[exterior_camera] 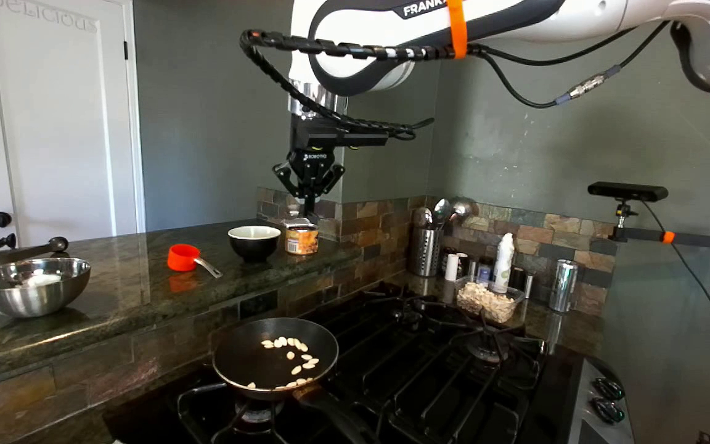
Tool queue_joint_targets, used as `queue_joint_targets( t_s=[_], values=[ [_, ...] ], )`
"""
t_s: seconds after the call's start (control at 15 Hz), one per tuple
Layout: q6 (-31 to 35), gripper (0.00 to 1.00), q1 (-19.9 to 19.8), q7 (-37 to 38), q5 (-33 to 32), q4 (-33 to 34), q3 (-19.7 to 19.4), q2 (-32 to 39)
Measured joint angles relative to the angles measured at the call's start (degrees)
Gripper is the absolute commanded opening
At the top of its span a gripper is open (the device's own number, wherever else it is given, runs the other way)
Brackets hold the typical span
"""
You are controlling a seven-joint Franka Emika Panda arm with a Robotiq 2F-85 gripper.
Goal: Use the silver spoon to put some contents from the pan in the black and white bowl then place the spoon back on the counter.
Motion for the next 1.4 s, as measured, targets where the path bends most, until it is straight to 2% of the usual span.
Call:
queue_joint_targets(
  t_s=[0.4, 0.53, 0.93, 1.4],
  values=[
    [-0.2, 0.02, -0.1, -7.7, -2.8, 8.0, -1.0, 6.5],
    [-2.2, 0.02, 0.4, -9.2, -4.7, 10.9, -1.3, 8.7],
    [-11.0, 0.02, 4.0, -10.8, -13.0, 19.2, -2.6, 15.2],
    [-12.7, 0.02, 7.8, -12.2, -21.3, 26.2, -4.4, 21.7]
  ],
)
